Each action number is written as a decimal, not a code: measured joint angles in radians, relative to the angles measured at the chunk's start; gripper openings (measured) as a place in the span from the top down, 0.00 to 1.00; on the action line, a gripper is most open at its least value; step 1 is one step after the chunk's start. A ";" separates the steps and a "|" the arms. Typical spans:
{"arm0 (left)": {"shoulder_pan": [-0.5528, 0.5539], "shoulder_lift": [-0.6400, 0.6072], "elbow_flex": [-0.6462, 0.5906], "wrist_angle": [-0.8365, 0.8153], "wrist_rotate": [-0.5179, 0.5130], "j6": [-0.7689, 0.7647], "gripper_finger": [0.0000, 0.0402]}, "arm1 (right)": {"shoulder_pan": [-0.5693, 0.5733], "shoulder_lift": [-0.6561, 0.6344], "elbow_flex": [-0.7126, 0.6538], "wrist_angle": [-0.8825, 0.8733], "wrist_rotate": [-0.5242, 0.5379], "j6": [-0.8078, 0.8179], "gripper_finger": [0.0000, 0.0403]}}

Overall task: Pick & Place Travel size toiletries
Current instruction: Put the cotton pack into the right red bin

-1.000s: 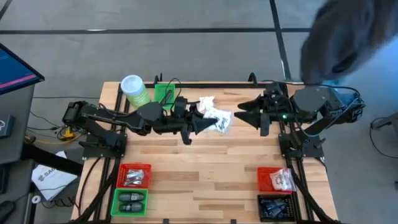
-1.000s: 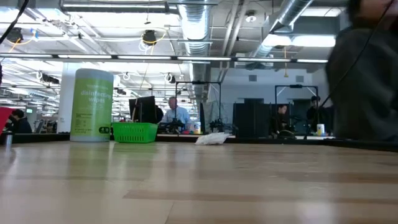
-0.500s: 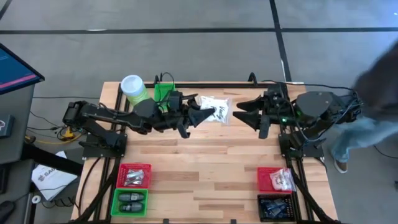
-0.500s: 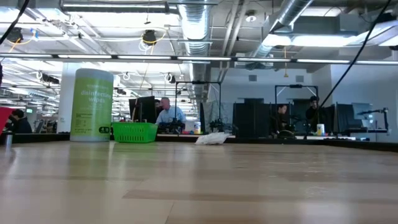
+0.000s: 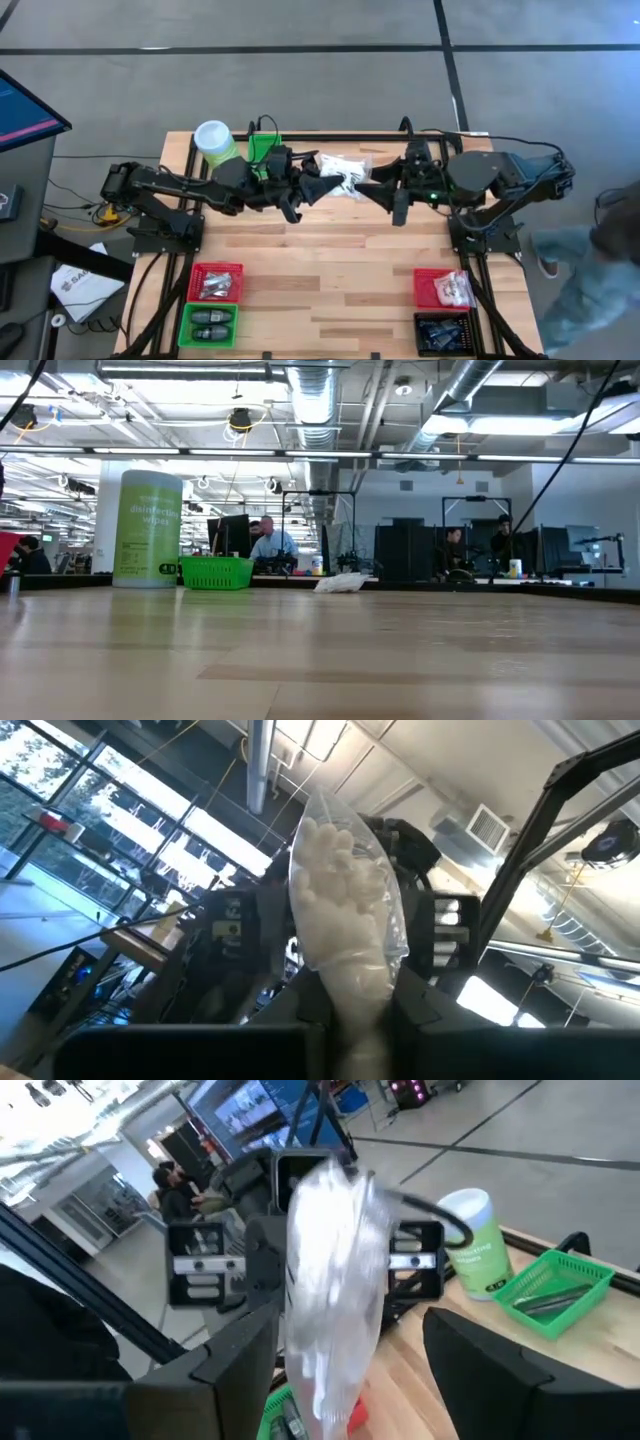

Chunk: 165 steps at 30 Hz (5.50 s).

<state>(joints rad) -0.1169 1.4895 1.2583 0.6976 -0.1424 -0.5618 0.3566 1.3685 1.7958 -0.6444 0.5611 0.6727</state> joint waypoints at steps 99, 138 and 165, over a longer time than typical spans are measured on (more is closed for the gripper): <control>-0.011 -0.211 -0.114 -0.716 -0.115 -0.020 0.19 | 0.569 -0.009 -0.733 -0.582 -0.546 1.554 1.00; -0.013 -0.211 -0.114 -0.717 -0.115 -0.019 0.19 | 0.473 -0.009 -0.532 -0.932 -0.877 1.476 0.45; -0.013 -0.211 -0.114 -0.719 -0.115 0.007 0.19 | 0.472 -0.007 -0.508 -0.911 -0.804 1.437 0.77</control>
<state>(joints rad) -0.1295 1.2781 1.1442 -0.0215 -0.2569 -0.5547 0.8288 1.3613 1.2877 -1.5553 -0.2430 2.1101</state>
